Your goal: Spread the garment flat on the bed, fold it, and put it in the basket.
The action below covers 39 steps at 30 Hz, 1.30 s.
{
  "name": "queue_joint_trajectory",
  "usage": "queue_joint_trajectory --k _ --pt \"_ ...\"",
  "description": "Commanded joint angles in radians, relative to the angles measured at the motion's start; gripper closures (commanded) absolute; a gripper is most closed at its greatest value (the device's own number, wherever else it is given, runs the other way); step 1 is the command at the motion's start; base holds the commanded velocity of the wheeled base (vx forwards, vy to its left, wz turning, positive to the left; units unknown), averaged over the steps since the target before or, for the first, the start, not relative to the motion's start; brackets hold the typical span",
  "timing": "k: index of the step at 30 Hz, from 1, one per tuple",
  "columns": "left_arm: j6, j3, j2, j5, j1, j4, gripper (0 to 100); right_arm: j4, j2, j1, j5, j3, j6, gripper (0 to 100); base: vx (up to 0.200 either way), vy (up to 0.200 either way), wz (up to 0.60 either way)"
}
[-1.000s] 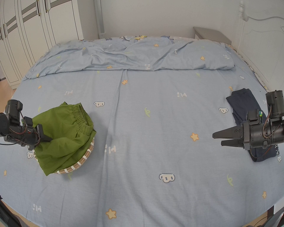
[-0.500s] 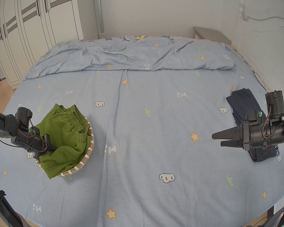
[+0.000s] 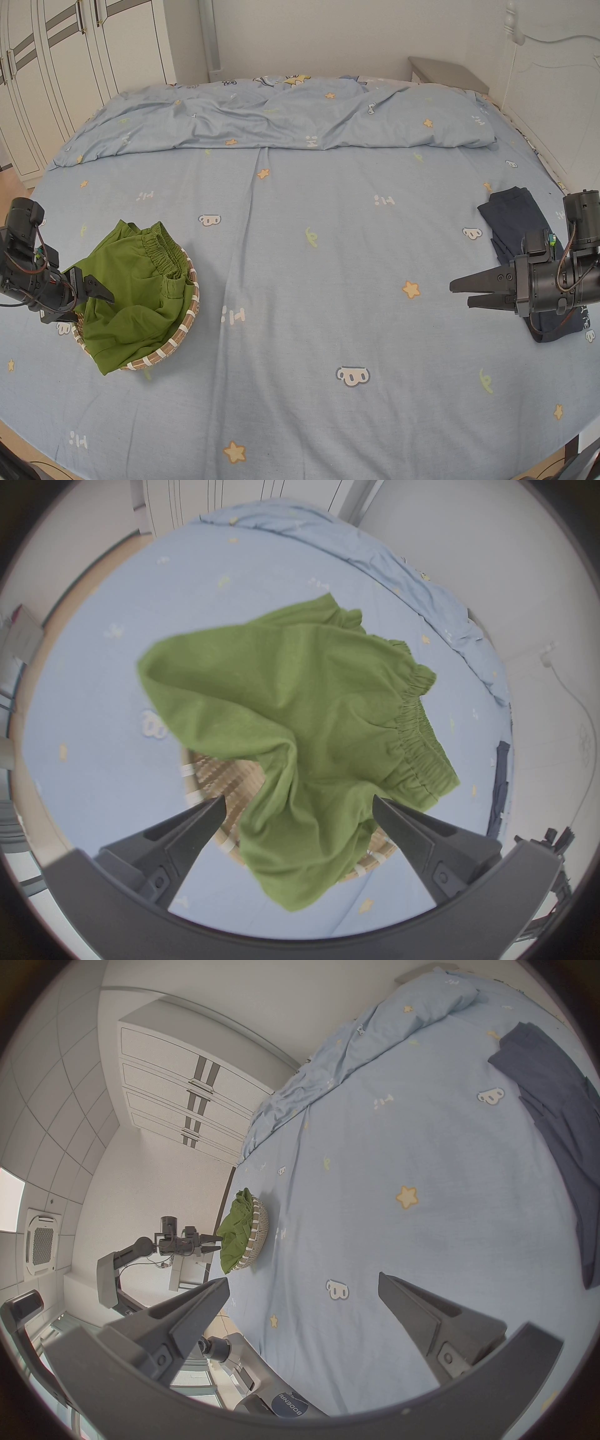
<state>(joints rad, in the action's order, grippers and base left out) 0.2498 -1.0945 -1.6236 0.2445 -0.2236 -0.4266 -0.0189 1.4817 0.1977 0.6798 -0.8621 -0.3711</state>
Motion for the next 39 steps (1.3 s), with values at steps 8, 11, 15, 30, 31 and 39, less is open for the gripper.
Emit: queue_joint_trajectory --k 8,11,15,30,31,39 --pt "0.019 0.143 0.531 -0.235 0.282 0.022 0 0.005 -0.388 -0.027 -0.036 0.143 0.202 0 0.000 0.000 0.00" --pt "0.034 0.286 0.694 -0.283 0.369 0.123 0 0.007 -0.537 -0.030 -0.037 0.262 0.258 0 0.000 0.000 0.00" --pt "0.029 0.429 0.852 -0.404 0.388 0.227 0 0.008 -0.710 -0.034 -0.049 0.367 0.284 0 0.000 0.000 0.00" --pt "0.066 0.869 1.522 -0.468 0.257 0.338 0 -0.026 -1.164 -0.084 -0.097 0.534 0.136 0 0.000 0.000 0.00" --pt "0.074 0.923 1.604 -0.424 0.225 0.339 0 -0.027 -1.173 -0.089 -0.097 0.534 0.136 0 0.000 0.000 0.00" --pt "0.034 1.094 1.624 -0.370 0.222 0.520 0 -0.111 -1.345 -0.096 -0.098 0.581 0.136 0 0.000 0.000 0.00"
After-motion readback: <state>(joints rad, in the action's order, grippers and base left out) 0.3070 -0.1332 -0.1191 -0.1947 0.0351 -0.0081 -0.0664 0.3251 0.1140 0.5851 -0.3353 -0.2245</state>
